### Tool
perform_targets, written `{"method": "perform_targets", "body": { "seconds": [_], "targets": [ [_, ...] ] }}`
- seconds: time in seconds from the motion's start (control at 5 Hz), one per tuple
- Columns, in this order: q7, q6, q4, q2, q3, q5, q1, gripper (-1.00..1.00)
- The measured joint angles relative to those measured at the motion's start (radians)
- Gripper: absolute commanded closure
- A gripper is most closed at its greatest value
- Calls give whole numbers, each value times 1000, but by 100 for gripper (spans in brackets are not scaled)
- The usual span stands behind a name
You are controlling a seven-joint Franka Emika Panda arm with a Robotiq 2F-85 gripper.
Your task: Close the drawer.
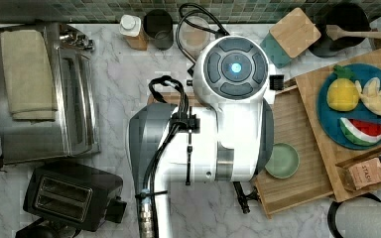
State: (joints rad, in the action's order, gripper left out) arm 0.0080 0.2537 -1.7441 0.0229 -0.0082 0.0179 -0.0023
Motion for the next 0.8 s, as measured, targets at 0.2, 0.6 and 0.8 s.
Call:
{"method": "perform_targets", "body": {
  "seconds": [0.2, 0.6, 0.8],
  "targets": [
    [0, 18, -4, 0, 0, 2, 0, 100],
    [-31, 31, -29, 11, 0, 7, 0, 100],
    [-221, 70, -79, 5, 0, 35, -1, 100]
  ]
}}
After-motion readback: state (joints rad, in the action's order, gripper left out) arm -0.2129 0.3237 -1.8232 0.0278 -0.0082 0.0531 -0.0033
